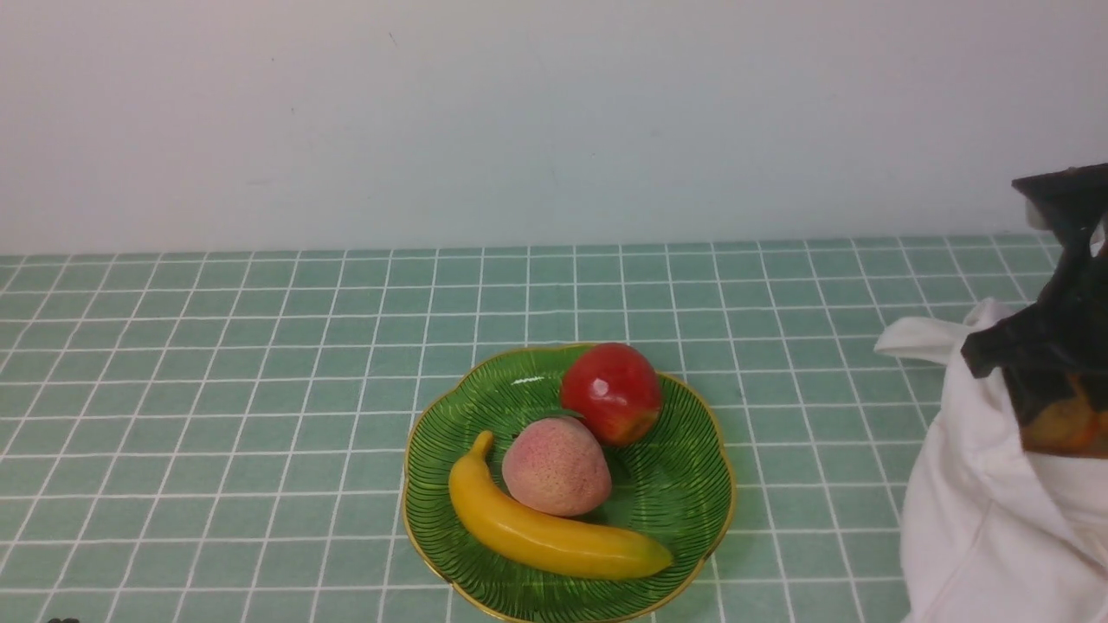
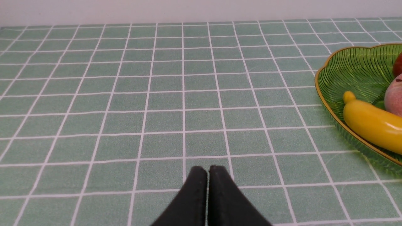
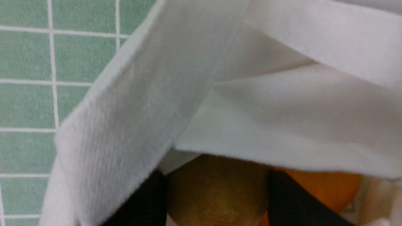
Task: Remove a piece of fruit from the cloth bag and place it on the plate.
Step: Use the right arm to grab a kiwi from the bag
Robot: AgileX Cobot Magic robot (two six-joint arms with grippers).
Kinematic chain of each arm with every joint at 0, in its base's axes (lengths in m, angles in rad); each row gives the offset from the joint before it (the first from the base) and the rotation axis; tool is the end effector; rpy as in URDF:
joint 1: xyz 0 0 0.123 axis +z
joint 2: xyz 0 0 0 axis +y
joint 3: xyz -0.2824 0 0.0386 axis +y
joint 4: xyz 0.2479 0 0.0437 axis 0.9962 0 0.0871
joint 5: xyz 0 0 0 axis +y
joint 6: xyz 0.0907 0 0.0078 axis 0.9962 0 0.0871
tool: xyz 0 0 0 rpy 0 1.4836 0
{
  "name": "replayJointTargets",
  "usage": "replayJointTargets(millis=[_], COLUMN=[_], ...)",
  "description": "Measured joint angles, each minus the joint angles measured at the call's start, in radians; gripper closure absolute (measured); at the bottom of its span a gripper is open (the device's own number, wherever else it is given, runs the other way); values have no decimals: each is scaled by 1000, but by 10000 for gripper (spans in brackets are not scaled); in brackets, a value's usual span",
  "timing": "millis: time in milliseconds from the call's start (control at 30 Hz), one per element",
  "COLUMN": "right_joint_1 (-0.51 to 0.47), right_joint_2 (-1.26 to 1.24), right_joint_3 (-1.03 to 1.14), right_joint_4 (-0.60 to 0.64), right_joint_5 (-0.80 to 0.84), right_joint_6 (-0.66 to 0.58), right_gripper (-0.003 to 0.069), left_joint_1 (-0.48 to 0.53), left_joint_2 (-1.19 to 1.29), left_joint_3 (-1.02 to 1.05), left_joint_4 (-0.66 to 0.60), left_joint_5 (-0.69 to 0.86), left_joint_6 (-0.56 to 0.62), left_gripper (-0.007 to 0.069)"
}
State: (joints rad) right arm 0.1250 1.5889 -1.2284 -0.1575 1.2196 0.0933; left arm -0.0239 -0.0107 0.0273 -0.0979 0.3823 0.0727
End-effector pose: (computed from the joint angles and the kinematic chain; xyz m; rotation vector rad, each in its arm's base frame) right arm 0.2977 0.0239 0.2684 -0.1219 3.0381 -0.2142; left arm 0.0523 -0.0046 0.1703 0.0304 1.8809 -0.0632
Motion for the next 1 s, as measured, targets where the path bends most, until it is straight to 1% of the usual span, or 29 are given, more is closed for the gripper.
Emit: replayJointTargets(millis=[500,567,767,1000], right_joint_1=[-4,-4,-7,-8], right_joint_2=[-25,-27,-29,-22], right_joint_3=[1,1,1,1], right_joint_4=[-38,-59,-206,-254], right_joint_5=[9,9,9,9], right_joint_6=[-17,-1,84,90], right_gripper=[277,277,277,277], left_joint_1=[0,0,0,0], left_joint_2=[0,0,0,0], left_joint_3=[0,0,0,0], left_joint_4=[0,0,0,0], left_joint_5=[0,0,0,0], left_joint_6=[0,0,0,0], left_gripper=[632,632,632,632])
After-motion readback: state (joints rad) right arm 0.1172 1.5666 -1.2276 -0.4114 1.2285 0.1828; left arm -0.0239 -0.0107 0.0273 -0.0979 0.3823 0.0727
